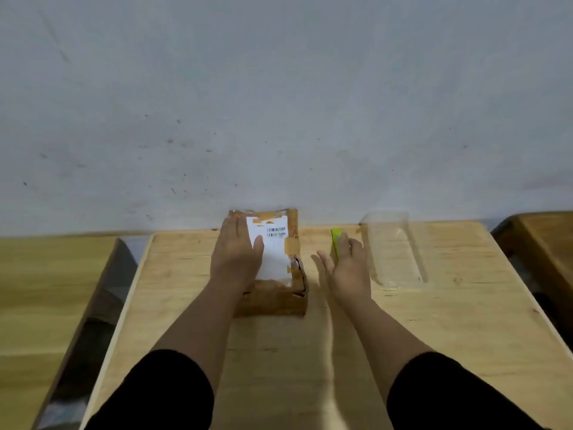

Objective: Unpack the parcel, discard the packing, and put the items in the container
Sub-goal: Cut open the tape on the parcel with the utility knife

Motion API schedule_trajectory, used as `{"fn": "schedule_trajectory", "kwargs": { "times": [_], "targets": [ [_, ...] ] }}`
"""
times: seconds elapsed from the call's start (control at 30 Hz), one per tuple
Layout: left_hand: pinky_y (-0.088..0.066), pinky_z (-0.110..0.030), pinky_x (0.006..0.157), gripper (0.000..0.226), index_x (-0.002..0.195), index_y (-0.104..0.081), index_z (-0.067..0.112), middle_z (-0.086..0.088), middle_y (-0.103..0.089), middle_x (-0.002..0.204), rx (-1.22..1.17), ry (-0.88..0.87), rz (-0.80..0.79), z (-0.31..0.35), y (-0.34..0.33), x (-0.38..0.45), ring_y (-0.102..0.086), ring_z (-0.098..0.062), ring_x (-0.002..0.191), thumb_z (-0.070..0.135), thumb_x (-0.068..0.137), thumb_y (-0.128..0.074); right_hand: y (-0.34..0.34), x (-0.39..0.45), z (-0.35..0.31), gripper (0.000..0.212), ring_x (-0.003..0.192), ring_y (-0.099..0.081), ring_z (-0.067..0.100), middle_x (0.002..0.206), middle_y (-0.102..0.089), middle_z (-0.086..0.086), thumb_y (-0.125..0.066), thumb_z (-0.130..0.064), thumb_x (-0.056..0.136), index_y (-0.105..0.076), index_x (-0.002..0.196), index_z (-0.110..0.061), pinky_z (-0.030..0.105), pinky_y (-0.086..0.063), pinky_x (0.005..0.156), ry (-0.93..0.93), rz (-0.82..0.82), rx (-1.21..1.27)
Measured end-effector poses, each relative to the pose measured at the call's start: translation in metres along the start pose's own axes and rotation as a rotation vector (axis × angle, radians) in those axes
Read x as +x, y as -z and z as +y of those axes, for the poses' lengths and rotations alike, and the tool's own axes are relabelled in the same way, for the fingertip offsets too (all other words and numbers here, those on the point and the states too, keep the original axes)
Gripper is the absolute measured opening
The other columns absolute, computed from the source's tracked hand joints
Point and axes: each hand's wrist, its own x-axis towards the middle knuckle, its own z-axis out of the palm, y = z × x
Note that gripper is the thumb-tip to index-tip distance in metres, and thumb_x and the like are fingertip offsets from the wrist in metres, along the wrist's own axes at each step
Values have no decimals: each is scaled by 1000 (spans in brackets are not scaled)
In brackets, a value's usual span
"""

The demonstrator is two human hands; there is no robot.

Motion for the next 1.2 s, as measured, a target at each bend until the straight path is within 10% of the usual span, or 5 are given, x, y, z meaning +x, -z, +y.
{"fn": "schedule_trajectory", "kwargs": {
  "times": [0.57, 0.87, 1.2],
  "targets": [
    [-35, -47, 110, 57, 140, -26, -1, -22, -28, 148, -482, 282, 31, 10, 9, -8, -24, -32, 139, 26, 93, -45, -10, 12, 4, 56, 75, -45, 20, 98, -39, 7, -44, -26, 96, -18, 144, -40, 29, -39, 69, 31, 32, 144],
    [-30, -44, 109, 61, 145, -11, 15, -12, -8, 156, -613, 414, -80, 5, 21, -19, -13, -26, 143, 34, 95, -40, -22, 14, -57, 51, 92, -55, 27, 104, -58, 12, -41, -31, 96, -27, 144, -30, 31, -40, 72, 213, 19, 208],
    [-27, -29, 103, 63, 146, -14, 13, -12, -33, 146, -814, 433, 4, 7, 19, -19, -32, -23, 132, 24, 94, -48, -37, 18, -54, 53, 95, -56, 27, 104, -61, 14, -48, -24, 93, -31, 143, -27, 24, -34, 73, 166, 13, 323]
  ]
}}
